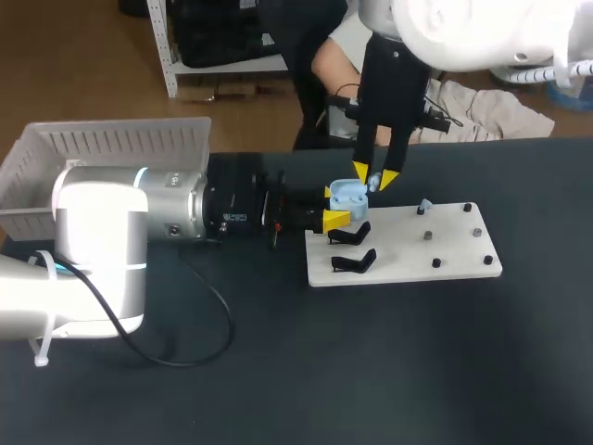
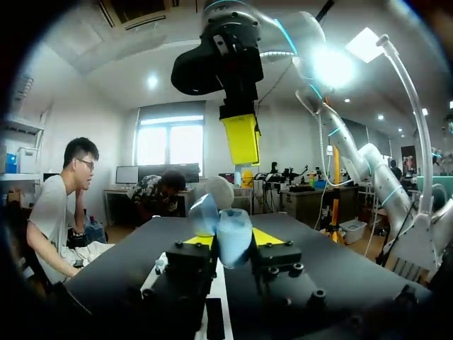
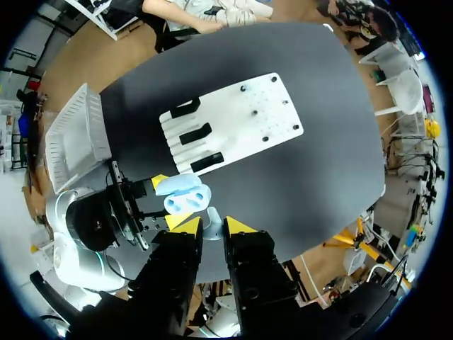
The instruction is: Pick up each earbud case from the left stands, insert the matching earbuds, close the lid, and place the case in the box.
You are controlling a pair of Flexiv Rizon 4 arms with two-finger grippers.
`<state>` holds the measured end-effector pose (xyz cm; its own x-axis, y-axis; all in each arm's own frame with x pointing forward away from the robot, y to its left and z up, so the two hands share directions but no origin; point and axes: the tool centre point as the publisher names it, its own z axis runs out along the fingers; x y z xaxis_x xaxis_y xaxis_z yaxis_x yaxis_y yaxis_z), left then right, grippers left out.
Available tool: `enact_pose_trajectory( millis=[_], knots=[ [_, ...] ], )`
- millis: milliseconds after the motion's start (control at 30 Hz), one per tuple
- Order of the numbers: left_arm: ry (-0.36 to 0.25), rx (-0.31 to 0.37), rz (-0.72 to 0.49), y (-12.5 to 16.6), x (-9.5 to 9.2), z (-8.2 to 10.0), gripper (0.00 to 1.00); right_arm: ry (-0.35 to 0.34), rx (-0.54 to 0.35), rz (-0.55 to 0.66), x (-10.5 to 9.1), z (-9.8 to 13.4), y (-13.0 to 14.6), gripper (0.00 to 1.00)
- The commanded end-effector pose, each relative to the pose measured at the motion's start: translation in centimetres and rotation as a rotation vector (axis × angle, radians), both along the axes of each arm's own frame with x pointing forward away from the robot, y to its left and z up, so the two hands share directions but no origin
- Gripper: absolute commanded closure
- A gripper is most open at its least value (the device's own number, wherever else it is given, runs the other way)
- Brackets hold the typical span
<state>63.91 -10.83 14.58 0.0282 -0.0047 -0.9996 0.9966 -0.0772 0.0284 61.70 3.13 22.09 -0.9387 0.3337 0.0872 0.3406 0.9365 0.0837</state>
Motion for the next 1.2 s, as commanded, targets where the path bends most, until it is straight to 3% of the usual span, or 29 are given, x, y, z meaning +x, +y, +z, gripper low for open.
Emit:
enact_pose_trajectory(
  millis=[33,300,500,600,933,1200],
  knots=[
    [-0.004,-0.004,0.006,0.0,-0.1,-0.1,1.0,0.007,-0.005,0.0,0.2,0.2,0.2,1.0],
    [-0.004,-0.004,0.006,0.0,-0.1,-0.1,1.0,0.007,-0.005,0.0,0.2,0.2,0.2,1.0],
    [-0.004,-0.004,0.006,0.0,-0.1,-0.1,1.0,0.023,-0.062,-0.078,-0.1,0.2,1.0,1.0],
    [-0.004,-0.004,0.006,0.0,-0.1,-0.1,1.0,-0.011,-0.081,-0.136,-0.5,0.6,1.5,1.0],
    [-0.004,-0.004,0.006,0.0,-0.1,-0.1,1.0,0.074,-0.127,-0.293,-1.0,0.3,2.2,1.0],
    [-0.004,-0.004,0.006,0.0,-0.1,-0.1,1.0,0.065,-0.109,-0.293,-0.7,0.1,2.3,1.0]
  ],
)
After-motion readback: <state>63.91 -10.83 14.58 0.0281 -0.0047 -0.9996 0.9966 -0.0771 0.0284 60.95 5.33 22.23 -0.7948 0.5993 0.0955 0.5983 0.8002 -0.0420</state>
